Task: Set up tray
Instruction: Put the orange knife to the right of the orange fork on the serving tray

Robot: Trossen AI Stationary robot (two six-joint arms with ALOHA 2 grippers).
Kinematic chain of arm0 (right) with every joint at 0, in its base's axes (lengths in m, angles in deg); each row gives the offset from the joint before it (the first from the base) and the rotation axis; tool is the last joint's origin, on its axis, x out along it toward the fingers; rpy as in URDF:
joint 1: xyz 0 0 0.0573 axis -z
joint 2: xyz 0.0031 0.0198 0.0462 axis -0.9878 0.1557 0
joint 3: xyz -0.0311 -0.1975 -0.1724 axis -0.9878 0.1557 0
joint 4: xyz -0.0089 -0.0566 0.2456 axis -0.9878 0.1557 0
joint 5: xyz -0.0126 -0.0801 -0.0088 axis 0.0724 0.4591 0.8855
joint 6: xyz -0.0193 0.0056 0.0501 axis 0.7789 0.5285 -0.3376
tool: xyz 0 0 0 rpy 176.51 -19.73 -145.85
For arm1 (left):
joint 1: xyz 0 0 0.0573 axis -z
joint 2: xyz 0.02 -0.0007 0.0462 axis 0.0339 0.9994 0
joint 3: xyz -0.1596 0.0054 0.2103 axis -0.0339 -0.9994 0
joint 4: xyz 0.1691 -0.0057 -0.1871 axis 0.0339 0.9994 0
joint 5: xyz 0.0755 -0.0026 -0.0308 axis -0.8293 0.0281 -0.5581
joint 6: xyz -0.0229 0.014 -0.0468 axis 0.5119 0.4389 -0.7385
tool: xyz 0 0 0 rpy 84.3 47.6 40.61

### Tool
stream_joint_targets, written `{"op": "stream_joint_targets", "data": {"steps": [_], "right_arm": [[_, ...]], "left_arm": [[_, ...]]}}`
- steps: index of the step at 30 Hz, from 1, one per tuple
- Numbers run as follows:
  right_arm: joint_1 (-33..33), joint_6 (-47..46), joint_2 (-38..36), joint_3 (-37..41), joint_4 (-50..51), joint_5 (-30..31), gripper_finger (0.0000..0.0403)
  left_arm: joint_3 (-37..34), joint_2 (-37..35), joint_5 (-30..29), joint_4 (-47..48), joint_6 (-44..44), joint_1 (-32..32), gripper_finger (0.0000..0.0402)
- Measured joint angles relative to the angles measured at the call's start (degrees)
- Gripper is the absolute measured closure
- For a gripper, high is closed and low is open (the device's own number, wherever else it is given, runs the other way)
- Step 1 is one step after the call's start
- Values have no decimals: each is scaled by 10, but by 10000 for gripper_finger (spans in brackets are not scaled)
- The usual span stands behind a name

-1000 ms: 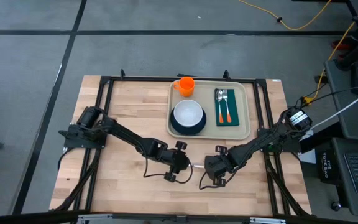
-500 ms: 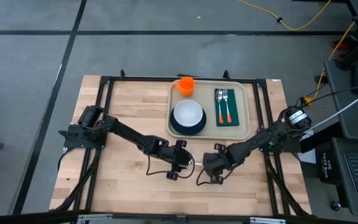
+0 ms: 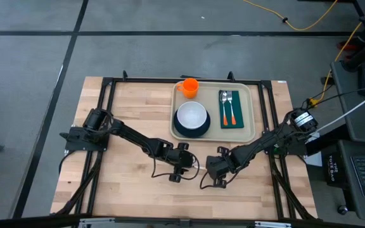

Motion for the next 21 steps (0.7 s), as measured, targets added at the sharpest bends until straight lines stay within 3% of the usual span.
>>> {"op": "stream_joint_targets", "data": {"steps": [5, 21], "right_arm": [[0, 0, 0, 0, 2, 0, 297], [0, 19, 0, -14, -13, 3, 297]], "left_arm": [[0, 3, 1, 3, 49, 0, 233], [1, 3, 16, 4, 26, -4, 233]]}}
